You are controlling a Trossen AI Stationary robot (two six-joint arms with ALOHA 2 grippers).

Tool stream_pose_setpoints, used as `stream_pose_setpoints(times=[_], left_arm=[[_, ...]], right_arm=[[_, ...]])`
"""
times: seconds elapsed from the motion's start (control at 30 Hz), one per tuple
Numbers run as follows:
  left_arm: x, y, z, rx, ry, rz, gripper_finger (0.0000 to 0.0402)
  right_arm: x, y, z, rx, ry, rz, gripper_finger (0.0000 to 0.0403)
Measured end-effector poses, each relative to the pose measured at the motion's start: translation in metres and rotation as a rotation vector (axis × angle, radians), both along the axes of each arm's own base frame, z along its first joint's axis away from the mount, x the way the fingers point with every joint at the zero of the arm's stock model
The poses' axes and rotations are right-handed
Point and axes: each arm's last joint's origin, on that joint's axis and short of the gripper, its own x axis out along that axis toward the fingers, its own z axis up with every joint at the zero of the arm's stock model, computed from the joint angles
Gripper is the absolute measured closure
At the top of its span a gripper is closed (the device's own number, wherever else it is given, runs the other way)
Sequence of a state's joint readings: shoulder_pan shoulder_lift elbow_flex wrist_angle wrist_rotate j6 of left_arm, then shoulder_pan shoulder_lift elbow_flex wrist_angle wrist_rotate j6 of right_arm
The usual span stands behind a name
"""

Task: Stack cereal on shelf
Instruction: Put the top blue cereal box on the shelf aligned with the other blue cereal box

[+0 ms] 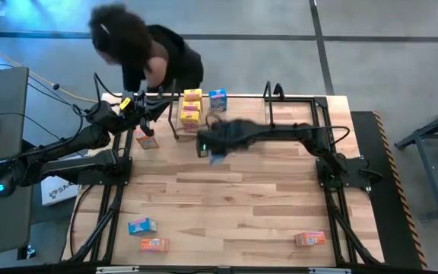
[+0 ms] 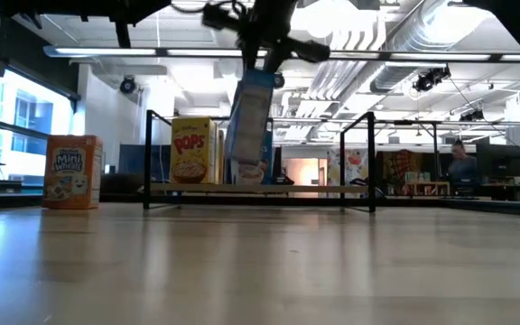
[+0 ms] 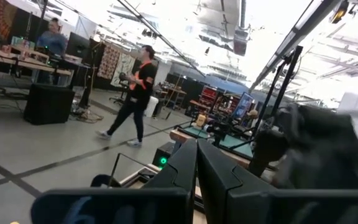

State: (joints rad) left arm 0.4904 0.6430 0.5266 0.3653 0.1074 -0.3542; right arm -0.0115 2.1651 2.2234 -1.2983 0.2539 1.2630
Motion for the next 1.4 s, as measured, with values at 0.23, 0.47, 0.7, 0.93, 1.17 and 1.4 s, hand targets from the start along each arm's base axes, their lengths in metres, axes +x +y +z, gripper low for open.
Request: stream_pose_setpoints(times=[0.23, 0.47, 0.7, 0.93, 1.17, 1.4], left_arm=[[-0.001, -0.001, 0.005, 0.027, -0.045, 0.002, 0.0396], [-0.003, -0.001, 0.01, 0.049, -0.1, 0.033, 0.0396], [-0.003, 0.0, 0.01, -0.011, -0.124, 0.021, 0.0396], [-0.003, 0.0, 0.01, -0.019, -0.131, 0.042, 0.0396], [-0.004, 0.001, 0.01, -0.023, -0.134, 0.057, 0.0396], [-0.004, 0.001, 0.01, -0.023, -0.134, 0.057, 0.0396]], right_arm=[[-0.013, -0.073, 0.042, -0.193, 0.011, 0.394, 0.0351], [-0.028, -0.129, 0.038, -0.278, 0.104, 0.799, 0.0347], [-0.037, -0.155, 0.036, -0.306, 0.091, 1.061, 0.0344], [-0.025, -0.156, 0.027, -0.403, 0.107, 1.187, 0.03], [-0.021, -0.161, 0.017, -0.424, 0.175, 1.204, 0.0256], [-0.019, -0.159, 0.016, -0.429, 0.18, 1.205, 0.0249]])
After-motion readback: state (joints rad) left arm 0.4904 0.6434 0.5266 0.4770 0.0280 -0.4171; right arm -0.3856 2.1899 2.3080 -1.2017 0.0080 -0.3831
